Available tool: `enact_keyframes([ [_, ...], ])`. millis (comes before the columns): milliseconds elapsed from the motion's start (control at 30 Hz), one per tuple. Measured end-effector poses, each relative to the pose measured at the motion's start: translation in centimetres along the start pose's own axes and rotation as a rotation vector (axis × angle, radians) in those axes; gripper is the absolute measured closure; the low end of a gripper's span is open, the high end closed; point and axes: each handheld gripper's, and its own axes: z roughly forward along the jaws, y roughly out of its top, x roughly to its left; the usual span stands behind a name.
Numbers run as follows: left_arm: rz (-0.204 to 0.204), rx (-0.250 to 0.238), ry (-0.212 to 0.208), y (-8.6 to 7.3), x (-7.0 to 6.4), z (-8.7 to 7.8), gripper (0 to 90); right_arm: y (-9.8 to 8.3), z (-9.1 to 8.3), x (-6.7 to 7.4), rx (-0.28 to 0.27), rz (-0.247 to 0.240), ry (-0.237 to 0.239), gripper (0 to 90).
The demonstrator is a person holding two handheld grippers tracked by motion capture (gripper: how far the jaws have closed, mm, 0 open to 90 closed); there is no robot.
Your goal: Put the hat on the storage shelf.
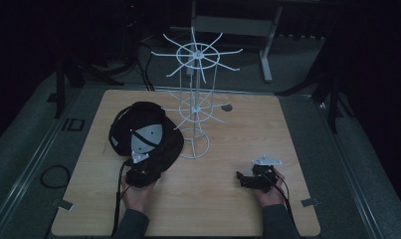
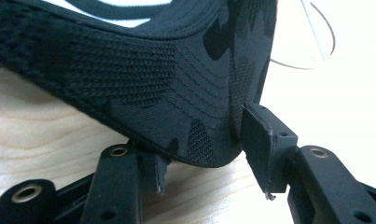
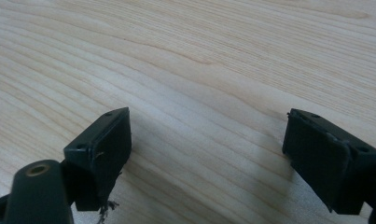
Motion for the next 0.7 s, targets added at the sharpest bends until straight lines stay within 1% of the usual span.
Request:
enact_keyframes([
  [67, 0.008, -0.009, -0.015, 0.2, -0.2, -0.1, 58.9, 0.0, 0.0, 0.0, 0.001, 0.001, 0.001, 15.2],
  [167, 0.005, -0.034, -0.043, 0.6, -0.3, -0.4, 62.6, 0.0, 0.0, 0.0, 0.001, 0.001, 0.001, 15.1],
  [333, -0.009, -0.058, -0.071, 1.1, -0.3, -1.0, 66.6, 0.0, 0.0, 0.0, 0.001, 0.002, 0.001, 15.2],
  [500, -0.03, -0.09, -0.101, 1.6, 0.1, -1.7, 71.1, 0.0, 0.0, 0.0, 0.001, 0.002, 0.001, 15.1],
  [567, -0.034, -0.099, -0.096, 1.9, 0.3, -2.1, 71.6, 0.0, 0.0, 0.0, 0.001, 0.002, 0.001, 15.2],
  [700, -0.058, -0.122, -0.087, 2.4, 0.9, -2.7, 72.3, 0.0, 0.0, 0.0, 0.001, 0.002, 0.0, 15.2],
])
